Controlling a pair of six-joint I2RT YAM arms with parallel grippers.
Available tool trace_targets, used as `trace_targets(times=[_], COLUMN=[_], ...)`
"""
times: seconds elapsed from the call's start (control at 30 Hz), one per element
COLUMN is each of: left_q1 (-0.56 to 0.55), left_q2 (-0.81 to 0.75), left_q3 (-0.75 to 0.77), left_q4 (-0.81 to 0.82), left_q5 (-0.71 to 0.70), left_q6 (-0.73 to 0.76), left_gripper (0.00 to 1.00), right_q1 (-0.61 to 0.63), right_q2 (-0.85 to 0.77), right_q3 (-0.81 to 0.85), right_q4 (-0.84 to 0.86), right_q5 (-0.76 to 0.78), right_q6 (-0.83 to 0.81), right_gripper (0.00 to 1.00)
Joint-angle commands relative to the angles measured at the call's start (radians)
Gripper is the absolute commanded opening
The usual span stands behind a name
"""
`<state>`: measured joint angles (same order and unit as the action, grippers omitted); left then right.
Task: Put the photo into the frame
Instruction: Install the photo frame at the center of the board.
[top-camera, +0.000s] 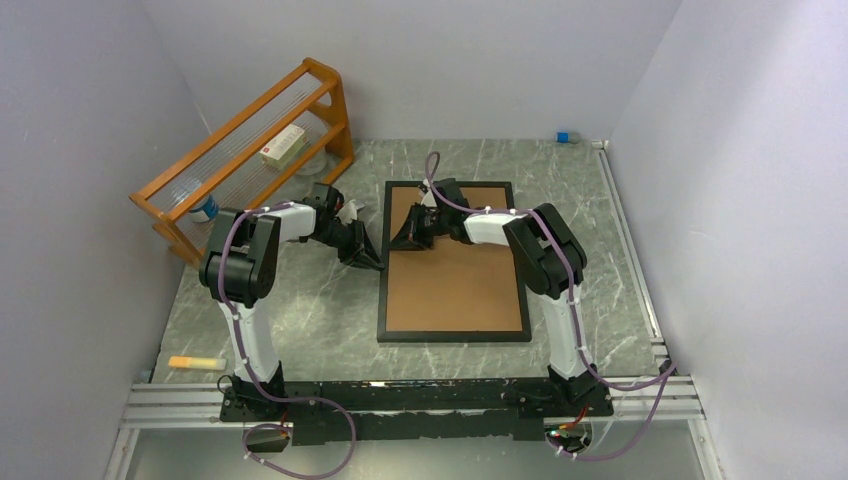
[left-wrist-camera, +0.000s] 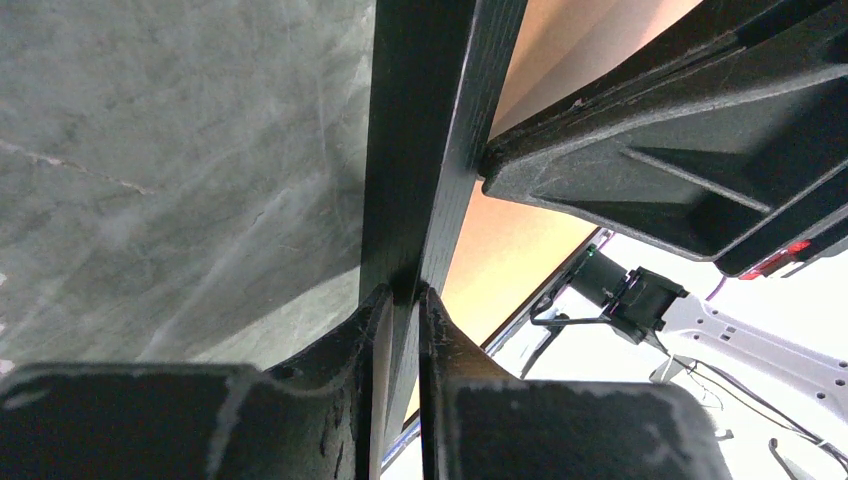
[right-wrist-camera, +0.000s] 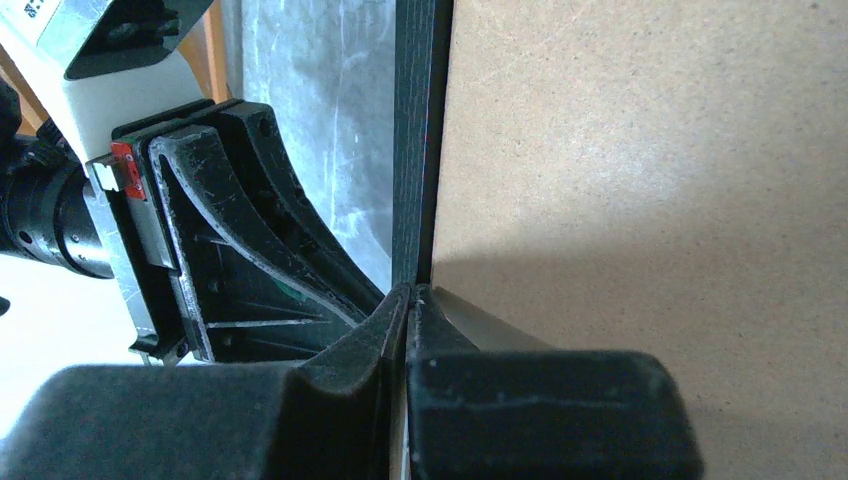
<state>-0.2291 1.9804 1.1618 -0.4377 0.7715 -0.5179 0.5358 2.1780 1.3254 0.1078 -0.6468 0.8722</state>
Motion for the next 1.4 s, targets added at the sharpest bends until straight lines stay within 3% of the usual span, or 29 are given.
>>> trace_targets(times=[0.0, 0.43, 0.67, 0.87, 1.0, 1.13, 1.23, 1.3, 1.37], left_q1=[-0.013, -0.013, -0.013, -0.013, -0.013, -0.013, -0.013, -0.013, -0.013], left_q2=[0.075, 0.095, 0.108, 0.102, 0.069, 0.020, -0.020, -0.016, -0.007], left_q3=[-0.022, -0.011, -0.010, -0.003, 0.003, -0.045, -0.119, -0.141, -0.157], left_q4=[-0.030, -0.039, -0.041, -0.029, -0.022, 0.028, 0.114, 0.134, 0.154], left_q5=[-0.199, -0.205, -0.211, -0.195, -0.158, -0.098, -0.051, -0.048, -0.029], left_q6=[0.040, 0.044, 0.050, 0.046, 0.056, 0.024, -0.022, -0.046, -0.069], left_gripper=[0.17, 0.17, 0.16, 0.18, 0.28, 0.40, 0.45, 0.41, 0.33], right_q1=[-0.031, -0.030, -0.056, -0.067, -0.067, -0.054, -0.023, 0.007, 0.036], right_q2=[0.041, 0.072, 0.009, -0.082, -0.180, -0.227, -0.266, -0.287, -0.296], right_q3=[-0.061, -0.021, -0.019, -0.023, -0.095, -0.181, -0.251, -0.283, -0.305], right_q4=[-0.215, -0.348, -0.372, -0.285, -0.126, 0.028, 0.099, 0.116, 0.125], right_q5=[0.154, 0.322, 0.403, 0.257, 0.118, 0.023, -0.006, -0.007, -0.009], right_q6=[-0.099, -0.209, -0.243, -0.254, -0.155, -0.009, 0.080, 0.106, 0.131], right_gripper=[0.04, 0.03, 0.03, 0.04, 0.08, 0.29, 0.35, 0.34, 0.26])
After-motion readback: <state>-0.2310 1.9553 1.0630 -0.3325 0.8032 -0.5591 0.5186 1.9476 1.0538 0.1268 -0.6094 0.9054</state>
